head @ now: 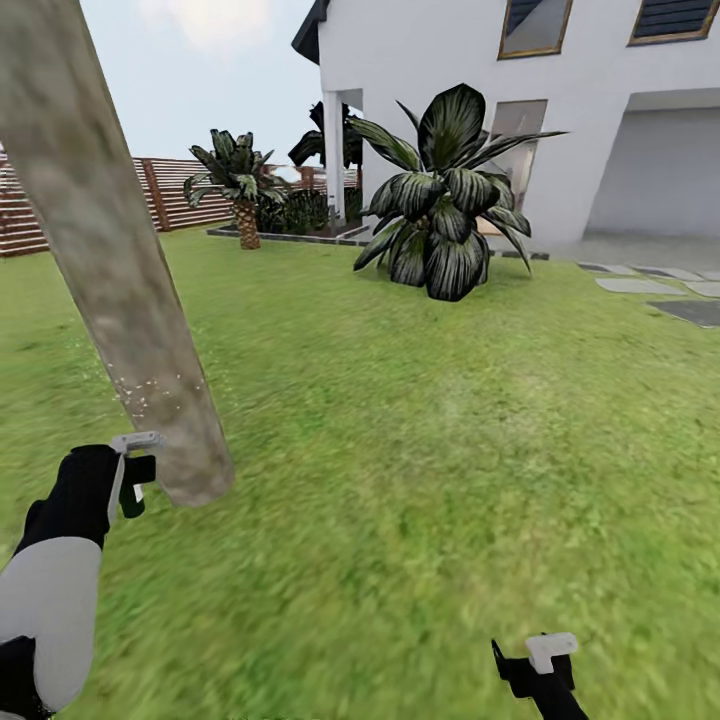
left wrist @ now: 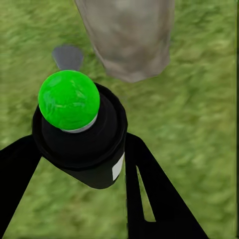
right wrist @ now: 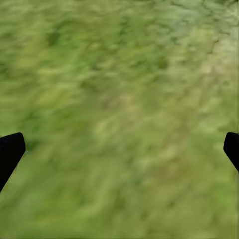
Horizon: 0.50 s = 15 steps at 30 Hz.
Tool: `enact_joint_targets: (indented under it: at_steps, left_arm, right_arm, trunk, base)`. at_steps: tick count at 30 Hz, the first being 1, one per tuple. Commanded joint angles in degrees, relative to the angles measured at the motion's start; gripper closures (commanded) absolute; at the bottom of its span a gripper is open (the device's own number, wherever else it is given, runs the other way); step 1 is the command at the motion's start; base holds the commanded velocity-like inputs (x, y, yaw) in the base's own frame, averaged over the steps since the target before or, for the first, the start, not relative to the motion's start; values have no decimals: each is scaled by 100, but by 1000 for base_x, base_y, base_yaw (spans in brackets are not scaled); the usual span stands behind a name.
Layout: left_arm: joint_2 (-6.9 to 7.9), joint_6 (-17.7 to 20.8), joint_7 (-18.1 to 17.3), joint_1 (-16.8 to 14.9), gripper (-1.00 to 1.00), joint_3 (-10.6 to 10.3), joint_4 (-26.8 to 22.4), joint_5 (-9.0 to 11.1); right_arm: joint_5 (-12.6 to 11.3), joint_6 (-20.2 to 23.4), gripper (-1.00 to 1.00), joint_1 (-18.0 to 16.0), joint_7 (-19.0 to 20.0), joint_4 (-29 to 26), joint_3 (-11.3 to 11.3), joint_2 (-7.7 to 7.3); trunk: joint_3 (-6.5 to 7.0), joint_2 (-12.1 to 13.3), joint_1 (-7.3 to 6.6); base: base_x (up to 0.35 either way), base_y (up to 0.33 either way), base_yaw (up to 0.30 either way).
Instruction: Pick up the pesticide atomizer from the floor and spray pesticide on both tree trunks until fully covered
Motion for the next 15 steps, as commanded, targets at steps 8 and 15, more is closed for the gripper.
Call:
enact_joint_targets:
  at_steps: [8,15]
  left_arm:
    - [215,52,-41,-466,100,-66,-16,-121]
    - [197,44,-29,-441,100,-251,-17,-121]
  right_arm:
    - [46,-20,-100,-3,7,-3,-47,-1]
    - [46,-22,-100,-3,6,-4,-54,-1]
  trunk:
    - [-5,-2,-1]
    - [-5,-2,-1]
  base:
    - [4,-1,234]
    - [193,-129,14]
